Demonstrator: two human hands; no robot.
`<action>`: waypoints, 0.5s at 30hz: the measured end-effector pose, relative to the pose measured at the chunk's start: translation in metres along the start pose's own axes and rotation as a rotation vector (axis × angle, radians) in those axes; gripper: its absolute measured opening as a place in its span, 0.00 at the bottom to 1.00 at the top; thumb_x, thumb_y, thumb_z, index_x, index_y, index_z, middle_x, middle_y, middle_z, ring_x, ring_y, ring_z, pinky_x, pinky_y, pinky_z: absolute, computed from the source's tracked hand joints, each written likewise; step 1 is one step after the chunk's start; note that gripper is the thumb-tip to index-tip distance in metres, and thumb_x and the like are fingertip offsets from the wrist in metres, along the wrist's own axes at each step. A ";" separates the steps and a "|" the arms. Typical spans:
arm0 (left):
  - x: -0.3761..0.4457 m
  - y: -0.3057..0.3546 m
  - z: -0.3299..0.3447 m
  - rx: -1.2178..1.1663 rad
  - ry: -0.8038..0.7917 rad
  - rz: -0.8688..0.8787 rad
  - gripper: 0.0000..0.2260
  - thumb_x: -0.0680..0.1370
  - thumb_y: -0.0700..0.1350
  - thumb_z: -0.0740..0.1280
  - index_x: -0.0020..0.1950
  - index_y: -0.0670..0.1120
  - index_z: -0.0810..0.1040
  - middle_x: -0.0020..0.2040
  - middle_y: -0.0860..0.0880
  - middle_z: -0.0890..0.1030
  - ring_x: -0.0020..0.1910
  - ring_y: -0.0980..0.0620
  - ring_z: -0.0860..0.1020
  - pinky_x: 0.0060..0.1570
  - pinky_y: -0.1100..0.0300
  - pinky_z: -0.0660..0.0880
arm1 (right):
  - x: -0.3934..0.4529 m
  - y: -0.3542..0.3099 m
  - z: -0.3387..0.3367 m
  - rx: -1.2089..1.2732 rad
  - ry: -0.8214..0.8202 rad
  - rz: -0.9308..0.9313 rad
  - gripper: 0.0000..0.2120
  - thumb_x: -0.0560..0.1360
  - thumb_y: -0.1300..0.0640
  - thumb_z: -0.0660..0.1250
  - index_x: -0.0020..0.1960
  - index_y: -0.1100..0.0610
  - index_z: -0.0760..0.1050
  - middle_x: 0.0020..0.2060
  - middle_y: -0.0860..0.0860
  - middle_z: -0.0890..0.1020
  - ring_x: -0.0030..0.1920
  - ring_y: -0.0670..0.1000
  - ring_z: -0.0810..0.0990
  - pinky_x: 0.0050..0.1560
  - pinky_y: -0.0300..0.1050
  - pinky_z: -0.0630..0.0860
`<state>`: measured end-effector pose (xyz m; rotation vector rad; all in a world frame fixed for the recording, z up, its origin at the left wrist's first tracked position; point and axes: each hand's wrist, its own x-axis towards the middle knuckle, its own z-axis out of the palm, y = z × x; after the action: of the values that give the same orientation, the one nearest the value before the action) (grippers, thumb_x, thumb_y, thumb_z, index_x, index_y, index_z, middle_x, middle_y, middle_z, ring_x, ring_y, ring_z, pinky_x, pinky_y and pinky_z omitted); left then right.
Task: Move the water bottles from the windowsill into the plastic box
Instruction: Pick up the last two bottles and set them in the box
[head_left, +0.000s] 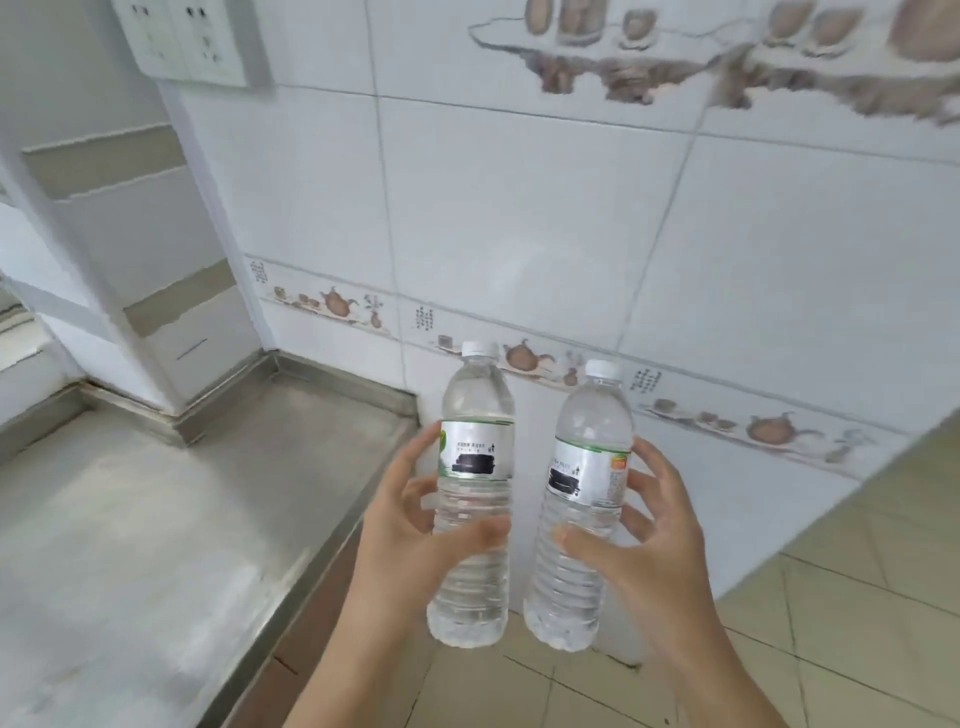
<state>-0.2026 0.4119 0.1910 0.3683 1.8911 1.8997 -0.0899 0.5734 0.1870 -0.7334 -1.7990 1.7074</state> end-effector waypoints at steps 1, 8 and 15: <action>0.002 0.001 0.022 0.019 -0.057 -0.002 0.41 0.53 0.48 0.83 0.62 0.71 0.73 0.56 0.47 0.83 0.52 0.48 0.84 0.56 0.42 0.79 | -0.001 0.001 -0.020 0.008 0.056 0.002 0.44 0.58 0.70 0.80 0.57 0.31 0.68 0.57 0.42 0.77 0.51 0.39 0.80 0.48 0.43 0.78; 0.022 0.005 0.167 0.104 -0.432 -0.009 0.40 0.52 0.47 0.81 0.60 0.72 0.74 0.56 0.49 0.83 0.48 0.51 0.85 0.54 0.45 0.81 | -0.007 0.010 -0.140 0.081 0.433 0.038 0.45 0.49 0.61 0.81 0.60 0.34 0.70 0.57 0.44 0.78 0.55 0.46 0.80 0.53 0.55 0.79; 0.040 -0.004 0.311 0.122 -0.713 -0.053 0.40 0.54 0.41 0.82 0.58 0.72 0.75 0.54 0.51 0.84 0.50 0.49 0.84 0.55 0.45 0.80 | 0.001 0.024 -0.256 0.014 0.753 0.037 0.46 0.55 0.66 0.82 0.61 0.32 0.68 0.56 0.41 0.78 0.57 0.48 0.79 0.58 0.54 0.77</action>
<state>-0.0888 0.7040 0.1930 0.8868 1.5003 1.3555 0.0920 0.7541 0.1745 -1.2068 -1.2431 1.2129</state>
